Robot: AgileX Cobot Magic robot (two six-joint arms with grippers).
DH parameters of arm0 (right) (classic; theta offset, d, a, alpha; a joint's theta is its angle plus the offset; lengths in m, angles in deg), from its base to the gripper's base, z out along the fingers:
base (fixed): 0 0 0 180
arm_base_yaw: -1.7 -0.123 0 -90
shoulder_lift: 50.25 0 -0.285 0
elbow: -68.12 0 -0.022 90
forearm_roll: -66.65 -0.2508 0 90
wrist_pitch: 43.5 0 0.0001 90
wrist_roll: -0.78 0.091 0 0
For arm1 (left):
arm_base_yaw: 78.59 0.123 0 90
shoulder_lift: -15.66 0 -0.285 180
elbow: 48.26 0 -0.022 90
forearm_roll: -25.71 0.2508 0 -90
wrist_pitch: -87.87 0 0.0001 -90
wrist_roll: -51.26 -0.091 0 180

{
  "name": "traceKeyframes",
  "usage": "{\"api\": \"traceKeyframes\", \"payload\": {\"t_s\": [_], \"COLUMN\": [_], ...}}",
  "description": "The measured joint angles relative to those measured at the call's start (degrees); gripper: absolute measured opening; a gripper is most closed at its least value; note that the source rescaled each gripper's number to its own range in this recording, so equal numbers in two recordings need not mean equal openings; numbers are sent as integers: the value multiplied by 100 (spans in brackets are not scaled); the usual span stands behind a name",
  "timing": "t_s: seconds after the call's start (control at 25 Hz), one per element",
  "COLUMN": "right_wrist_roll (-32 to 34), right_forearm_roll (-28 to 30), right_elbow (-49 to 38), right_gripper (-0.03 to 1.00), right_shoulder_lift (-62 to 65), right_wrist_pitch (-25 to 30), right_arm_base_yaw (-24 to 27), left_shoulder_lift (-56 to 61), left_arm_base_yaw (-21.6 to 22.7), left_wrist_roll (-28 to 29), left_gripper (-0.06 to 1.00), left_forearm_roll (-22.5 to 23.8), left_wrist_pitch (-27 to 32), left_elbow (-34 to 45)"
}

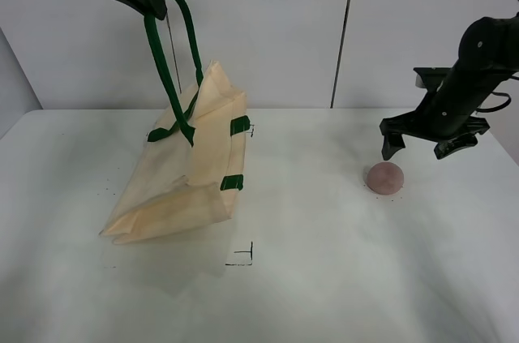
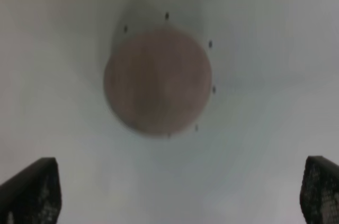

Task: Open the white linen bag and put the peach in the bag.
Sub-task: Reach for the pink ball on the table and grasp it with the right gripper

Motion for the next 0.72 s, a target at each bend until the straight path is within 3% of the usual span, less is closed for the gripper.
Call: {"api": "traceKeyframes", "payload": {"t_s": [0.72], "right_wrist_roll": [-694], "right_forearm_roll": [-226], "right_elbow": [205], "right_gripper": [100], "right_shoulder_lift": [-1218], "right_wrist_pitch": [-621], "right_arm_base_yaw": [0], "left_shoulder_lift": [0], "left_arm_base_yaw": [0], "left_wrist_roll": [0], "left_gripper": [0], "left_forearm_roll": [0], "left_wrist_pitch": [0], "left_elbow": [0]}}
